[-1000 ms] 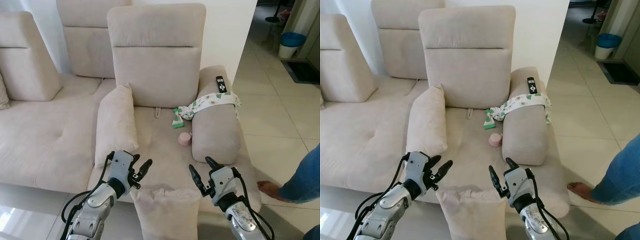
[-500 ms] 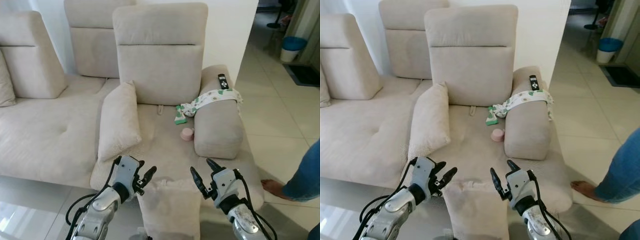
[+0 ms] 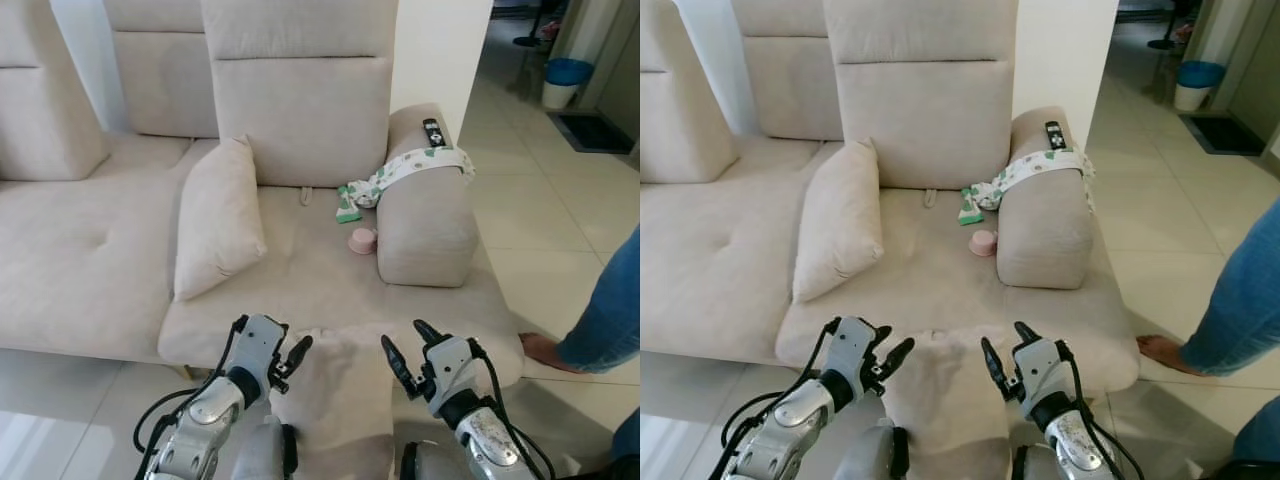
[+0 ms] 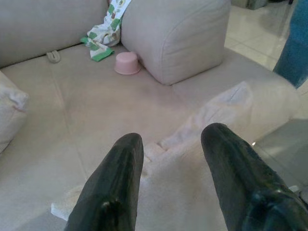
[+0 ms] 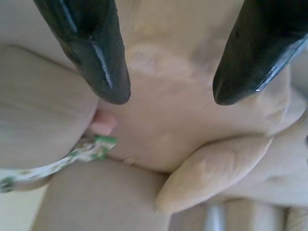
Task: Move the pillow to the sofa from floor
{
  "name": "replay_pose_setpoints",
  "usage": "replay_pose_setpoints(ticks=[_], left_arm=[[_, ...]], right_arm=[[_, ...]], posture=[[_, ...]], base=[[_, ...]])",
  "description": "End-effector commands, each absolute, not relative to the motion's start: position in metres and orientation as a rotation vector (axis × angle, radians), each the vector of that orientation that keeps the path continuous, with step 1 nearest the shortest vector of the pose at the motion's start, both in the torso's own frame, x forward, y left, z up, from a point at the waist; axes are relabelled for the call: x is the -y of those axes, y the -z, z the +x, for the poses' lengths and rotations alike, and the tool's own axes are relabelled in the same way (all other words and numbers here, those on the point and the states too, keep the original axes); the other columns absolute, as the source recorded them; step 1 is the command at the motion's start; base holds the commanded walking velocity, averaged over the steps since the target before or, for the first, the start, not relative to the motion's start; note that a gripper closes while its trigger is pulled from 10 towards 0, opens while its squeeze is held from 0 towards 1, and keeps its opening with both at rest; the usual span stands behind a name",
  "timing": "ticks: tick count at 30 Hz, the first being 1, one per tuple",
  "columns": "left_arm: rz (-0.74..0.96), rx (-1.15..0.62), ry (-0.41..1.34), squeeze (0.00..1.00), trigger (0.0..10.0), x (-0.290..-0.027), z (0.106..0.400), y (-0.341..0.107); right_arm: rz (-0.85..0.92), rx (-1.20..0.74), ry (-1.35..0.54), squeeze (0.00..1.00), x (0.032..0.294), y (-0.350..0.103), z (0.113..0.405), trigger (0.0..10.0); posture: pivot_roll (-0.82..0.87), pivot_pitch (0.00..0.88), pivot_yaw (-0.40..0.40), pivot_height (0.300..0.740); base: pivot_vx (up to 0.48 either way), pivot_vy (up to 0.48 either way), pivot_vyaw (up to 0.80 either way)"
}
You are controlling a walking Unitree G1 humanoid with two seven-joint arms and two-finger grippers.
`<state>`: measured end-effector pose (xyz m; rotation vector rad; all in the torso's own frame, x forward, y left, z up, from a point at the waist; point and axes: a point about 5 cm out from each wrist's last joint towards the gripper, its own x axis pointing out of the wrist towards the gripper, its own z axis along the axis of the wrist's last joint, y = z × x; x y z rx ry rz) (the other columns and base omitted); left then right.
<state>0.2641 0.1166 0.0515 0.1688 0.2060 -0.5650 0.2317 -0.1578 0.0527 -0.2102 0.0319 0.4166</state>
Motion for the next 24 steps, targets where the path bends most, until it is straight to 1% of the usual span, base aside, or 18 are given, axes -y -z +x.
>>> replay_pose_setpoints(ticks=[1,3,5,6,7,11,12,15,17,18,22,23,24], left_arm=[[0.219,-0.192,0.558,0.00,10.0,-0.118,0.267,-0.054],[0.294,-0.195,0.541,0.00,10.0,-0.119,0.270,-0.055],[0.294,-0.195,0.541,0.00,10.0,-0.119,0.270,-0.055],[0.357,-0.201,0.529,0.00,10.0,-0.119,0.274,-0.057],[0.370,-0.196,0.533,0.00,10.0,-0.118,0.275,-0.060],[0.388,-0.180,0.553,0.00,10.0,-0.114,0.276,-0.064],[0.394,-0.171,0.564,0.00,10.0,-0.112,0.275,-0.066],[0.409,-0.163,0.581,0.00,10.0,-0.108,0.274,-0.067],[0.421,-0.160,0.584,0.00,10.0,-0.106,0.273,-0.067],[0.421,-0.160,0.584,0.00,10.0,-0.106,0.273,-0.067],[0.438,-0.160,0.581,0.00,10.0,-0.106,0.271,-0.067],[0.445,-0.161,0.581,0.00,10.0,-0.106,0.270,-0.067],[0.451,-0.162,0.580,0.00,10.0,-0.106,0.270,-0.067]], right_arm=[[-0.236,-0.072,-0.444,0.00,0.158,-0.049,0.234,10.0],[-0.347,-0.139,-0.482,0.00,0.169,-0.043,0.239,10.0],[-0.347,-0.139,-0.482,0.00,0.169,-0.043,0.239,10.0],[-0.458,-0.176,-0.501,0.00,0.182,-0.042,0.245,10.0],[-0.496,-0.182,-0.508,0.00,0.186,-0.043,0.248,10.0],[-0.550,-0.183,-0.529,0.00,0.191,-0.045,0.252,10.0],[-0.576,-0.182,-0.553,1.00,0.192,-0.046,0.254,10.0],[-0.636,-0.172,-0.592,1.00,0.194,-0.049,0.261,10.0],[-0.689,-0.170,-0.589,1.00,0.196,-0.050,0.268,10.0],[-0.689,-0.170,-0.589,1.00,0.196,-0.050,0.268,10.0],[-0.772,-0.160,-0.603,1.00,0.191,-0.051,0.280,10.0],[-0.789,-0.160,-0.623,0.00,0.187,-0.051,0.285,10.0],[-0.799,-0.160,-0.637,0.00,0.184,-0.050,0.288,10.0]], posture=[[0.04,0.000,0.077,0.590],[0.04,0.000,0.077,0.590],[0.04,0.000,0.077,0.590],[0.04,0.000,0.080,0.590],[0.04,0.000,0.078,0.590],[0.04,0.000,0.078,0.590],[0.04,0.000,0.078,0.590],[0.06,0.000,0.077,0.590],[0.06,0.000,0.076,0.590],[0.06,0.000,0.076,0.590],[0.07,0.000,0.080,0.590],[0.08,0.000,0.082,0.590],[0.08,0.000,0.082,0.590]], base=[[0.000,0.000,0.00],[0.000,0.000,0.00],[0.000,0.000,0.00],[0.000,0.000,0.00],[0.000,0.000,0.00],[0.000,0.000,0.00],[0.000,0.000,0.00],[0.000,0.000,0.00],[0.000,0.000,0.00],[0.000,0.000,0.00],[0.000,0.000,0.00],[0.000,0.000,0.00],[0.000,0.000,0.00]])
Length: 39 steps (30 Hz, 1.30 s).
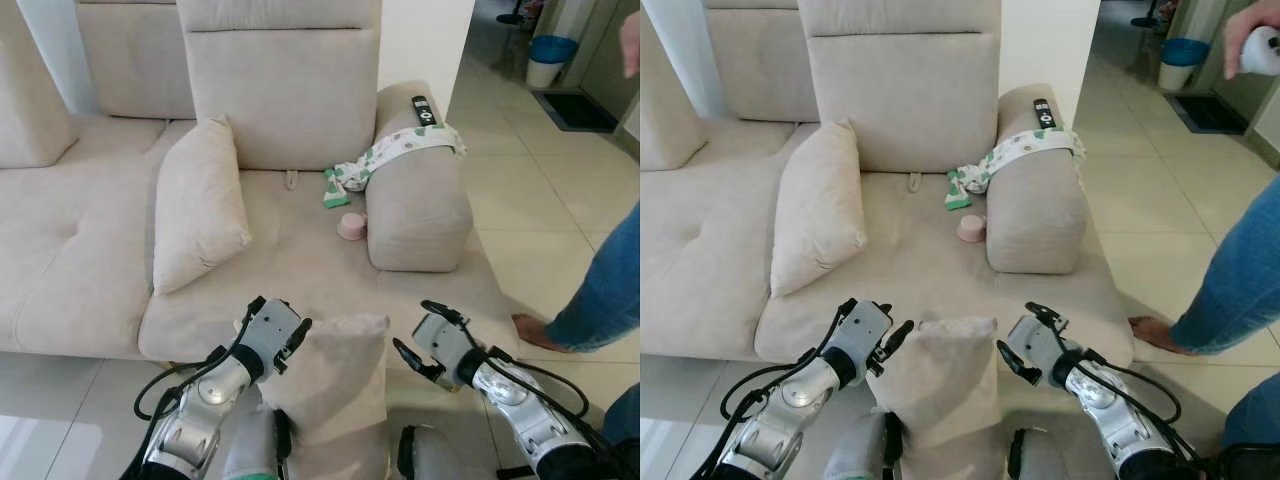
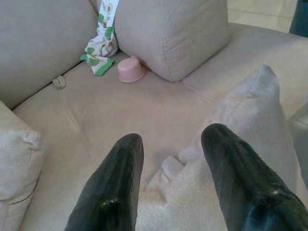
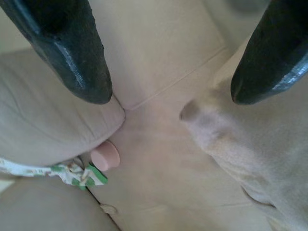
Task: Move the pillow to the sofa from floor
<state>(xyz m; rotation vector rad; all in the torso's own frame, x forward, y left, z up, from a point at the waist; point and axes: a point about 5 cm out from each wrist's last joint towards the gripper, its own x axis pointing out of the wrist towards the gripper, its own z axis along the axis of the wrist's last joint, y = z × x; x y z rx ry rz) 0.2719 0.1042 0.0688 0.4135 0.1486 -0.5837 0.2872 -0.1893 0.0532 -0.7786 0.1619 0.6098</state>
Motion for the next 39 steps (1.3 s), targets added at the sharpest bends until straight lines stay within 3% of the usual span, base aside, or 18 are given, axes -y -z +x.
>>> replay_pose_setpoints(ticks=[1,5,8,17,23,39], left_arm=[[0.466,-0.160,0.583,0.00,10.0,-0.106,0.269,-0.068],[0.484,-0.159,0.585,0.00,10.0,-0.107,0.268,-0.070],[0.392,-0.315,0.570,0.00,10.0,-0.115,0.254,-0.061],[0.458,-0.280,0.520,0.00,10.0,-0.133,0.248,-0.072],[0.534,-0.215,0.482,0.00,10.0,-0.137,0.240,-0.081],[0.566,-0.269,0.491,0.00,10.0,-0.150,0.212,-0.086]], right_arm=[[-0.816,-0.158,-0.654,0.00,0.181,-0.049,0.292,10.0],[-0.835,-0.153,-0.675,0.00,0.176,-0.049,0.297,10.0],[-0.841,-0.160,-0.723,0.00,0.170,-0.048,0.304,10.0],[-0.760,-0.205,-0.754,0.00,0.165,-0.038,0.302,10.0],[-0.772,-0.219,-0.729,0.00,0.164,-0.032,0.301,10.0],[-0.838,-0.248,-0.653,0.00,0.158,-0.024,0.305,10.0]], posture=[[0.09,0.000,0.083,0.590],[0.10,0.000,0.085,0.590],[0.15,0.000,0.088,0.590],[0.22,0.029,0.093,0.590],[0.26,0.046,0.100,0.590],[0.35,0.112,0.149,0.590]], base=[[0.000,0.000,0.00],[0.000,0.000,0.00],[0.000,0.000,0.00],[0.000,0.000,0.00],[0.000,0.000,0.00],[0.000,0.000,0.00]])
